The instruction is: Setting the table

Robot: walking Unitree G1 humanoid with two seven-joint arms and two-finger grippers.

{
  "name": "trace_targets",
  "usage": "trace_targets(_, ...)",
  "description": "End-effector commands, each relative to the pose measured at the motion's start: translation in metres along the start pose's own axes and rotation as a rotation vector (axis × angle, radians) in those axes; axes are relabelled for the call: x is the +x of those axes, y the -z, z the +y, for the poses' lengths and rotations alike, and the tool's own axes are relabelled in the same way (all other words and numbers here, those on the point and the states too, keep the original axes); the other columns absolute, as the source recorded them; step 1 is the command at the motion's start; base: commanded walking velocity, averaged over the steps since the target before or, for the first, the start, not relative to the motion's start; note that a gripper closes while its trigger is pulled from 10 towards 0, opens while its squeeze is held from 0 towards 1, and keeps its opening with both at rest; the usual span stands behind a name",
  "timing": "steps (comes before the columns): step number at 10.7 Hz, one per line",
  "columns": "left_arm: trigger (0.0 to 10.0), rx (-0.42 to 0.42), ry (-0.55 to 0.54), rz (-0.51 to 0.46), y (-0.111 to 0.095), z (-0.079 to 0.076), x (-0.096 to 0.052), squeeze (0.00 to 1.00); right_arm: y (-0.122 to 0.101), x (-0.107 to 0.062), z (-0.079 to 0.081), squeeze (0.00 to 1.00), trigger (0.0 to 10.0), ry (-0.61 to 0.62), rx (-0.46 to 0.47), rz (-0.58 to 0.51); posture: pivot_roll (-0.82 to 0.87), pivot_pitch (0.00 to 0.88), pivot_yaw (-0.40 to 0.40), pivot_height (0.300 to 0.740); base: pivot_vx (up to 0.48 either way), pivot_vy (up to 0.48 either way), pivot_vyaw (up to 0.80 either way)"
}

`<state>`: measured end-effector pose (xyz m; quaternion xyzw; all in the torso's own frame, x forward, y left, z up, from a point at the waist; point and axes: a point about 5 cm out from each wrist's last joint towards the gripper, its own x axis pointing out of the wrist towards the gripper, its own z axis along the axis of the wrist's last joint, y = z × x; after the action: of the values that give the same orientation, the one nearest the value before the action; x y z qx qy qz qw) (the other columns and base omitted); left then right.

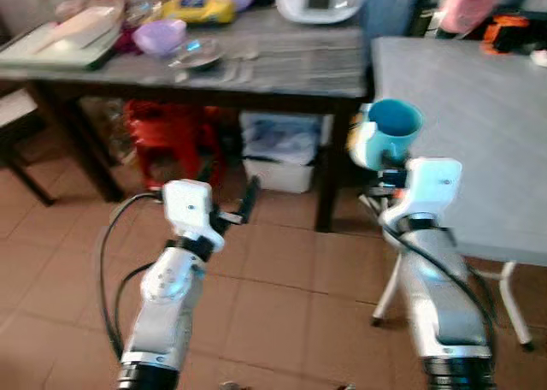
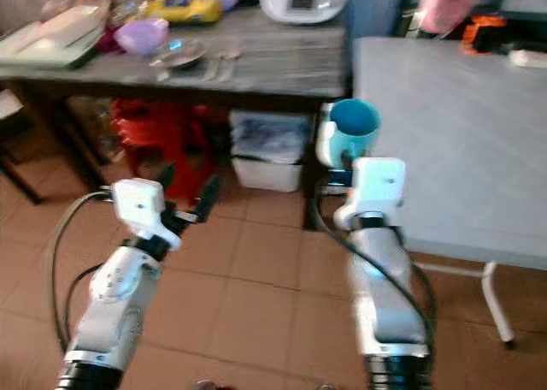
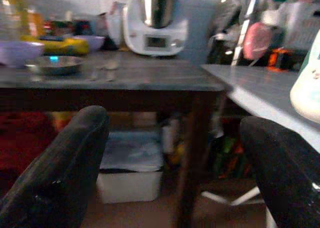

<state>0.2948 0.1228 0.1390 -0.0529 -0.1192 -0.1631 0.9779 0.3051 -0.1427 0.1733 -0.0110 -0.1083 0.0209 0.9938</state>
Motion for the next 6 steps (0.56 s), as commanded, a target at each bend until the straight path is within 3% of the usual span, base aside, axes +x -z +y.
trace_targets(1,10.0,0.003,0.007,0.001,0.0012,-0.0035,-0.0004,0.00,-0.0033,0.0008,-0.0056,0.00,10.0,0.013,-0.006,-0.018,-0.09,0.118,0.073,0.740,0.000,0.480,0.00)
trace_targets(6,10.0,0.004,0.013,-0.008,0.0004,-0.0082,0.0027,0.00,-0.0021,0.0008,-0.0064,0.00,10.0,0.022,-0.005,-0.021,-0.08,0.118,0.081,0.740,0.000,0.480,0.00)
